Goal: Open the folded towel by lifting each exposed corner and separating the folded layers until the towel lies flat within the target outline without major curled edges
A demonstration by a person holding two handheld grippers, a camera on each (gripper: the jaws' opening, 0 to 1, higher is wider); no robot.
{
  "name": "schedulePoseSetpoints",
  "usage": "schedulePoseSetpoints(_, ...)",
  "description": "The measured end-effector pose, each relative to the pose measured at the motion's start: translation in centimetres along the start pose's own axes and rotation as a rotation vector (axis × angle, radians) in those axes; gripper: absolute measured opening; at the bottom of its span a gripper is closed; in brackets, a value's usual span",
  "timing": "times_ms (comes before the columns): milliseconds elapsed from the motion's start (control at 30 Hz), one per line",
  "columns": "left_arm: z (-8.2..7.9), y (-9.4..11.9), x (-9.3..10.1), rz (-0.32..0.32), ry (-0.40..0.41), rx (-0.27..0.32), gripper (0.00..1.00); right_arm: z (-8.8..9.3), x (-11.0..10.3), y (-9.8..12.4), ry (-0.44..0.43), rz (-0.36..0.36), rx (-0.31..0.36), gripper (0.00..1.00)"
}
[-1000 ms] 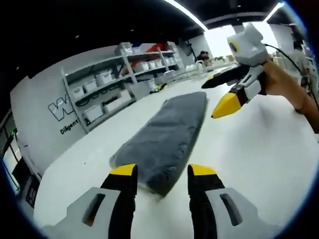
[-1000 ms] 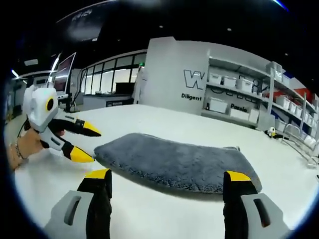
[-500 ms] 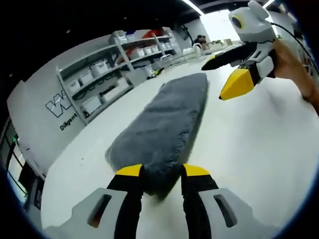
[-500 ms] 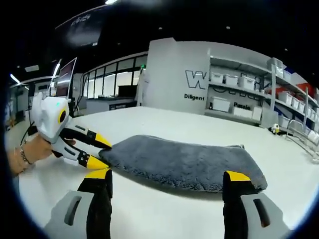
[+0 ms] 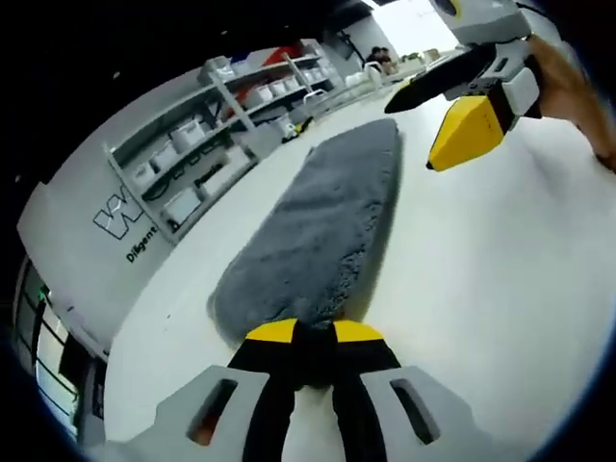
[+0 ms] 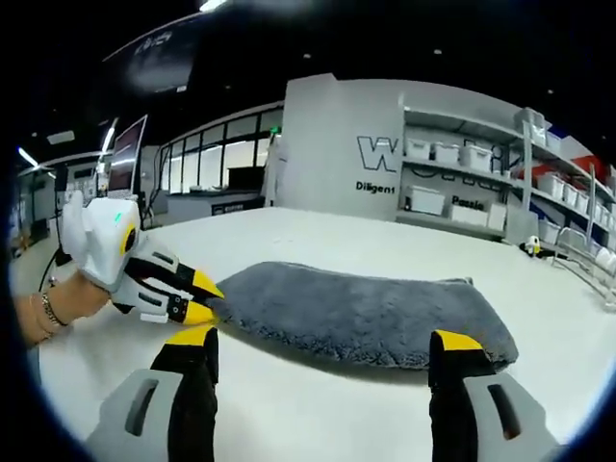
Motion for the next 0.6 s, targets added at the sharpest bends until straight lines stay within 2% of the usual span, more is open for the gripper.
schedulePoseSetpoints(133, -0.14, 0.2, 0.07, -0.015, -0.023, 0.001, 0.06, 0.01, 0.12, -0.03, -0.005, 0.002, 0.001, 0.91)
schedulePoseSetpoints(433, 0.1, 0.7, 0.22, -0.021, 0.012, 0.007, 0.05, 0.08, 0.29, -0.03, -0.012, -0.002, -0.001, 0.92)
schedulePoseSetpoints(600, 0.82, 1.03, -0.65, -0.024, 0.027, 0.012, 0.06, 0.04, 0.31, -0.07, -0.013, -0.005, -0.001, 0.92)
Point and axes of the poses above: the point that each gripper's makers call its tool centre point, and the gripper's own axes: y roughly backward along the fingers, x roughly to its right, z roughly out of its underside, the point moved 1 cm from there along y, roughly backward along the fingers, and after that the axes turned 7 degrees about -y, right-handed, at the moved point
